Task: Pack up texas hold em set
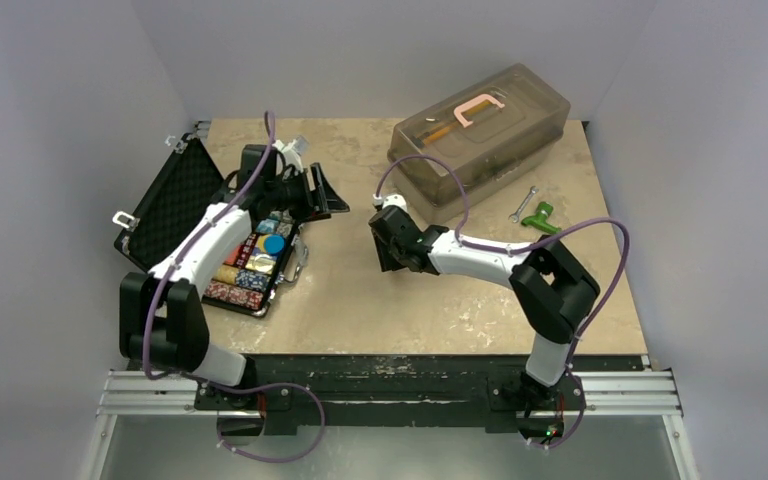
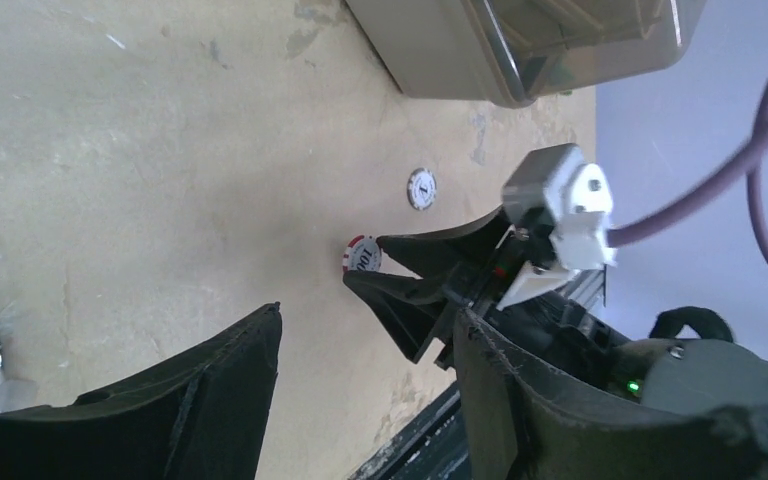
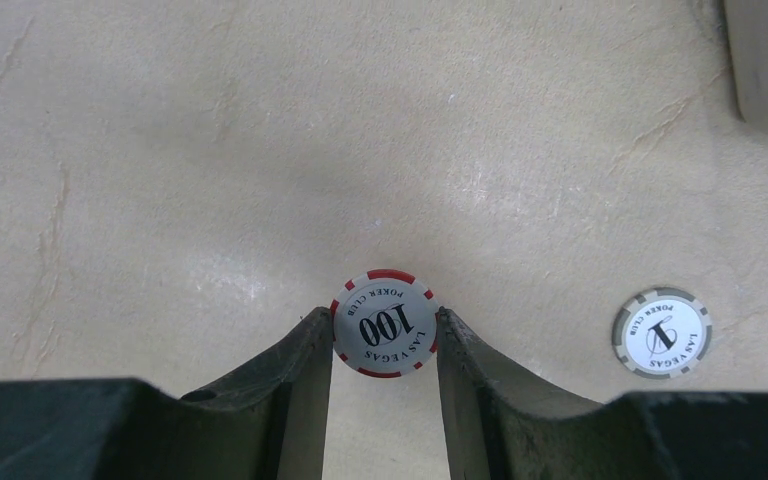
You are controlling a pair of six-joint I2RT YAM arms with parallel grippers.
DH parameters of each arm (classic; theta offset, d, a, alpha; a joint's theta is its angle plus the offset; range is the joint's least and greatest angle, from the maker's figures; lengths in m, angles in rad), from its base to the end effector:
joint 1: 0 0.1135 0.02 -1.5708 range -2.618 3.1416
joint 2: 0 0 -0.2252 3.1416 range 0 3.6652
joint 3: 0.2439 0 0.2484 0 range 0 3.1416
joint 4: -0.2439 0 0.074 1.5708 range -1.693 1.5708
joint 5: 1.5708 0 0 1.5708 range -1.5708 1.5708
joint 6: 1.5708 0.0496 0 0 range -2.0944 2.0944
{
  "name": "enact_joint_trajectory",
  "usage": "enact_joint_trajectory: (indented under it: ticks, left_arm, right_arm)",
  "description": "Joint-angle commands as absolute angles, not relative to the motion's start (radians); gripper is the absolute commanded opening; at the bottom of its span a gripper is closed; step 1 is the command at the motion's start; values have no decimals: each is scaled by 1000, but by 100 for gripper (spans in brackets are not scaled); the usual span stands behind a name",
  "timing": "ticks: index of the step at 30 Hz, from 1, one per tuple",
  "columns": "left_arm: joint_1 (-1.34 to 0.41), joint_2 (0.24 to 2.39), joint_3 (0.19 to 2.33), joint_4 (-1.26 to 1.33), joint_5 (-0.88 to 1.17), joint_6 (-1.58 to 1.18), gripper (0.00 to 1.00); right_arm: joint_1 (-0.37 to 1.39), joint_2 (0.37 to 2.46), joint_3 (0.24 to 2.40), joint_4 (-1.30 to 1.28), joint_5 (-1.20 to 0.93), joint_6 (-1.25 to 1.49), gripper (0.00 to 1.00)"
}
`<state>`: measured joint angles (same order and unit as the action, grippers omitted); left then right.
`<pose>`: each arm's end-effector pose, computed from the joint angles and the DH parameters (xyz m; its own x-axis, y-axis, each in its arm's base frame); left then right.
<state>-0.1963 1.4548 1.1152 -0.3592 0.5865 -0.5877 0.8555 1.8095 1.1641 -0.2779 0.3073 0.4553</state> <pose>0.3178 -0.0912 0.2393 -0.8456 -0.3027 -0.4398 0.1312 0.6806 -0.7208 0.2573 0.2733 0.1385 -0.7336 -0.2053 -0.6478 -0.3087 0.9499 0.0486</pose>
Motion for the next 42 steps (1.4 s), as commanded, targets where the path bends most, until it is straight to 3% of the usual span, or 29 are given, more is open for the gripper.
enact_joint_trajectory:
  ticks: [1,6,18,30,42]
  left_arm:
    - [-189,1571,1146,-305,764,-633,61]
    - [-191,1713,1150,-189,957,-711,52]
    - [-328,1925,1280,-306,1080,-583,51]
    - [-367,1962,1296,-310,1157,-563,46]
    - [-393,1989,1312,-344,1210,-527,28]
  right_arm:
    - [856,1727,1144,-231,334,435,32]
    - [856,1676,1131,-238,309,432,32]
    - [856,1589,1127,-256,228,371,32]
    - [857,1568,1133,-253,223,368,32]
    - [856,1574,1133,-243,234,364,31]
